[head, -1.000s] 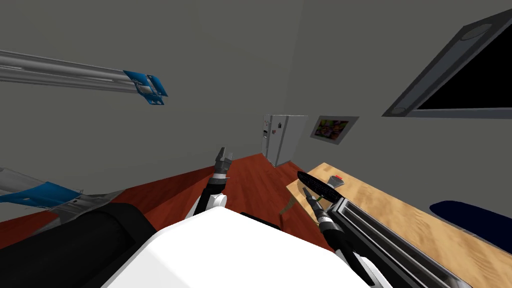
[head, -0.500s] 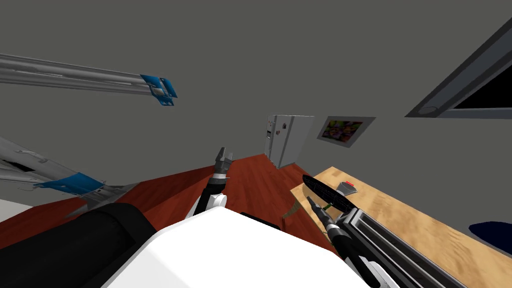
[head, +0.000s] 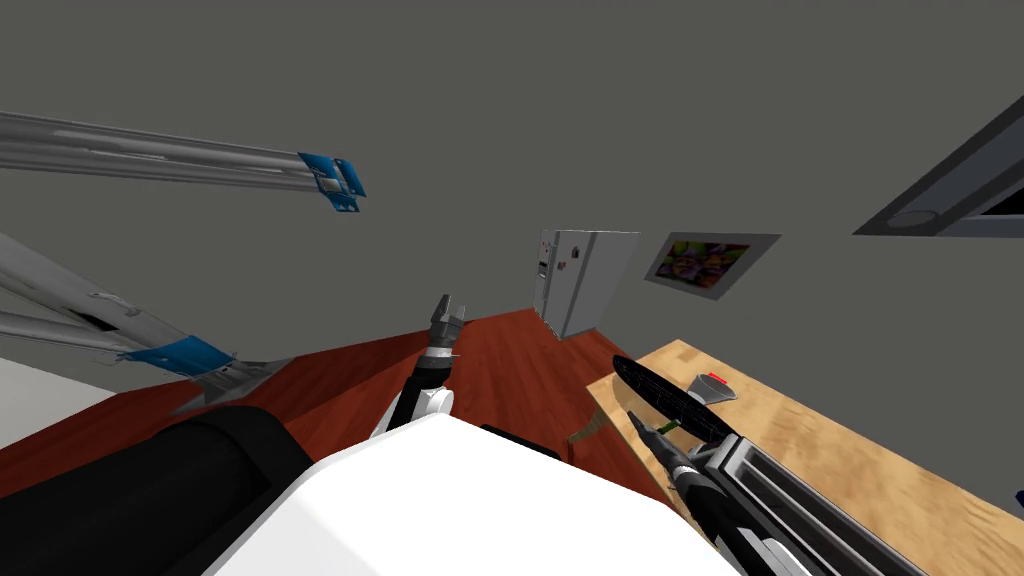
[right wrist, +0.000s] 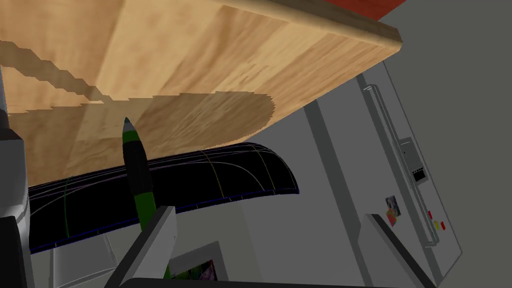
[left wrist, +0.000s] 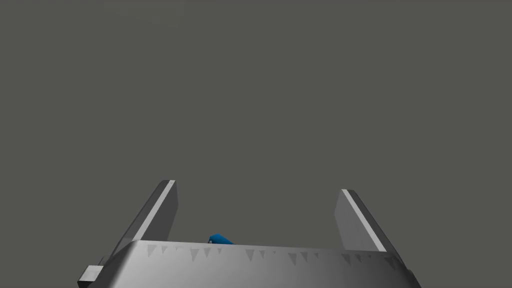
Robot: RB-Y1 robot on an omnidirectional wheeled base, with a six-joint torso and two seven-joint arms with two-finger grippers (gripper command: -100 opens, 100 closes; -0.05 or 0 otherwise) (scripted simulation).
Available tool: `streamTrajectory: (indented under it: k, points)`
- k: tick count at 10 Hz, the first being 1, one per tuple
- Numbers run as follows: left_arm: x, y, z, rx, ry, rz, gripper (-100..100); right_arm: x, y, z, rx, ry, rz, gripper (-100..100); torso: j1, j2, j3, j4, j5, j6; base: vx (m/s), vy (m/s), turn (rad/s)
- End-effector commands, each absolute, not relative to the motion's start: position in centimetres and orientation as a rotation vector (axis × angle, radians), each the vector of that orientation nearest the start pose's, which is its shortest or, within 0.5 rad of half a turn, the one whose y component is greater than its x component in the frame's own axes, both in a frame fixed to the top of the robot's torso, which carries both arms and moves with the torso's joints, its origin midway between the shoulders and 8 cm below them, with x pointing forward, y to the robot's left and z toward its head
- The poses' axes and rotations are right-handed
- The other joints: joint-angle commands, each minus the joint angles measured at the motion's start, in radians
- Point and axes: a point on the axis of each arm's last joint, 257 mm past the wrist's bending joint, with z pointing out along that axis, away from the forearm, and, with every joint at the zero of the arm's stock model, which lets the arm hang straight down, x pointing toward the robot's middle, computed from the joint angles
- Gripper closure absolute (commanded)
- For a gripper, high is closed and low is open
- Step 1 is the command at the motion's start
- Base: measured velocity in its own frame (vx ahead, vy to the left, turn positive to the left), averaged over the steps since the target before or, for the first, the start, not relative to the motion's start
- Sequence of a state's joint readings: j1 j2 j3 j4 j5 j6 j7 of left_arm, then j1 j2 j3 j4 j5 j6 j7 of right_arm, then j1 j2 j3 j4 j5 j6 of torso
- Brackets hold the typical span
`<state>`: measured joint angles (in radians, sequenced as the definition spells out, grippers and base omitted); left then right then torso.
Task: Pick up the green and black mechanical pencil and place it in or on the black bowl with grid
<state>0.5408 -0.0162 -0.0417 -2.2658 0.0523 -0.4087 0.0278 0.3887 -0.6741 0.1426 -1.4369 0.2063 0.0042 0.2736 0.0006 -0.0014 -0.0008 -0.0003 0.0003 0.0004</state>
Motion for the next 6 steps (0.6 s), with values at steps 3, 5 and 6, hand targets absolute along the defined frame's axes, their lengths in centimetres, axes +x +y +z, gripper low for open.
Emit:
streamTrajectory:
  k: [3, 5, 6]
  points:
    - [35.8, 28.0, -1.4, -0.836, 0.655, -1.353, 0, 32.8, -49.6, -43.6, 0.49, 2.141, 0.024, -100, -0.003, 0.0, 0.0, -0.001, 0.0, 0.002, 0.022, 0.01, 0.059]
    - [35.8, 28.0, -1.4, -0.836, 0.655, -1.353, 0, 31.8, -52.2, -44.0, 0.457, 2.18, -0.061, -100, -0.005, 0.0, 0.0, -0.001, 0.0, 0.002, 0.024, 0.004, 0.076]
    - [35.8, 28.0, -1.4, -0.836, 0.655, -1.353, 0, 31.4, -53.3, -44.1, 0.443, 2.195, -0.097, -100, -0.005, 0.0, 0.0, -0.001, 0.0, 0.003, 0.025, 0.004, 0.054]
